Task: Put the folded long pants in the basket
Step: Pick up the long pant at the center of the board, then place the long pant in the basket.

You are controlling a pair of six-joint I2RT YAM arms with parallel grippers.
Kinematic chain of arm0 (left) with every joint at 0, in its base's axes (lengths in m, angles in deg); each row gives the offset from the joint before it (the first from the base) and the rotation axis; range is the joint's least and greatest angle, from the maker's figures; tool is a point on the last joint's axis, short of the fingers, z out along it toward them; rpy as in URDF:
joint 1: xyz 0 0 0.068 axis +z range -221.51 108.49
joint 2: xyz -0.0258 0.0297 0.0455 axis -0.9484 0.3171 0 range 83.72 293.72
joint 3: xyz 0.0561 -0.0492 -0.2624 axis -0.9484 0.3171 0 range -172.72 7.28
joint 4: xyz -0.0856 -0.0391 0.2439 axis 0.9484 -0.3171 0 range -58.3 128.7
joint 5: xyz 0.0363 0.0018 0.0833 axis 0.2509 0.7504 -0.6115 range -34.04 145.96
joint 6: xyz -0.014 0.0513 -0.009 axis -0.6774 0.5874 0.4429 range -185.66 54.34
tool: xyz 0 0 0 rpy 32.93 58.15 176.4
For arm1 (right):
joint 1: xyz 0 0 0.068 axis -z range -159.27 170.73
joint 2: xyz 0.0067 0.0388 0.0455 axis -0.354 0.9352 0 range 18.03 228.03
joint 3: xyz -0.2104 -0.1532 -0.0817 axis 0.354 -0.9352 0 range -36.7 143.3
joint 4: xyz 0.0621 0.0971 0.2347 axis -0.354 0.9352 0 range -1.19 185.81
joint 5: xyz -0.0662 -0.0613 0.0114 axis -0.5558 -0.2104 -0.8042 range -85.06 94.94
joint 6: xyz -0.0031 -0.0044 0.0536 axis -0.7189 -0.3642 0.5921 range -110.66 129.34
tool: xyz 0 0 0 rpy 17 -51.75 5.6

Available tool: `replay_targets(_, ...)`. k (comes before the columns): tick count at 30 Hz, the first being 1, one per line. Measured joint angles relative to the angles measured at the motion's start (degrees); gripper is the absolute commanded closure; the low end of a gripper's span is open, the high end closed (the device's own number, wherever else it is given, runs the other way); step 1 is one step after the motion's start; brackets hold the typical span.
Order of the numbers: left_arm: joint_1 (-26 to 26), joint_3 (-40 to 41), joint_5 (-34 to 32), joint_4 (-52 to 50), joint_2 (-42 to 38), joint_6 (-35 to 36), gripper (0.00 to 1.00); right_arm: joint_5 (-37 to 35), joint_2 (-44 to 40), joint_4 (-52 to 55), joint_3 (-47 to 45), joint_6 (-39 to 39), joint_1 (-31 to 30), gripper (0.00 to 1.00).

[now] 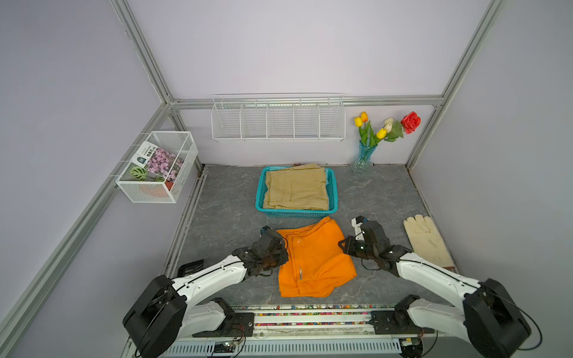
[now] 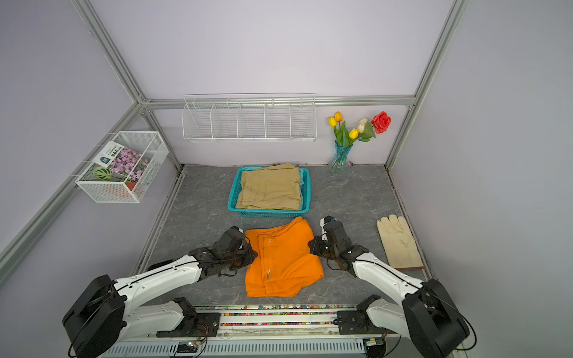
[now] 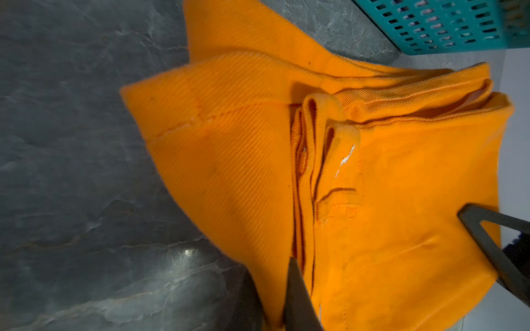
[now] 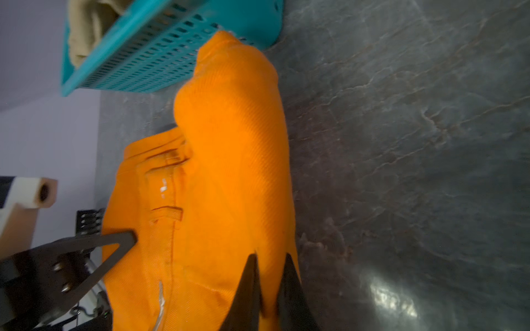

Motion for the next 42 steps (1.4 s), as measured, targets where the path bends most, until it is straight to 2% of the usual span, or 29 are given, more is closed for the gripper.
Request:
replay_targets(7,0.0,-9.7,0.7,-9.2,-7.5,1.4,1.00,2.3,-11.2,7.8,3.6,0.0,-1.0,1.00)
replay_targets(10,0.1,-15.9,-0.3,-12.2,-10.3,3.4,1.00,2.1,-12.3,10.5,8.8,-0.3,-1.2,1.00)
replay_targets(13,2.8,-23.6,-0.1,-15.3,-8.8,5.4,1.00,0.9,-10.5,10.8,14.4,-0.9,-1.2,1.00)
replay_targets(20,18.3,-35.4,8.9,-15.1,4.3,9.1,1.00,0.4,6.8,11.5,32.9,-2.7,1.5,1.00)
replay_targets(25,25.4,-45.2,13.0,-15.3,17.2,11.9,1.00,3.7,24.5,10.8,46.6,-2.8,5.1,1.00)
replay_targets(30,31.0,-64.3,19.1,-16.8,34.5,14.8,1.00,6.0,43.1,14.2,66.9,-4.7,7.8,1.00)
replay_targets(33,33.2,-77.4,23.1,-18.6,45.8,16.1,1.00,7.8,50.9,14.3,75.1,-5.2,10.1,1.00)
replay_targets(35,33.7,-83.5,24.6,-19.3,51.9,16.8,1.00,8.7,54.6,14.0,77.3,-5.3,11.7,1.00)
replay_targets(38,33.7,-84.2,25.8,-19.3,56.2,17.0,1.00,9.2,58.1,14.2,77.0,-5.9,13.5,1.00)
replay_targets(42,33.7,-79.6,26.4,-16.9,56.3,16.4,1.00,10.1,59.9,14.5,75.6,-6.7,14.7,1.00)
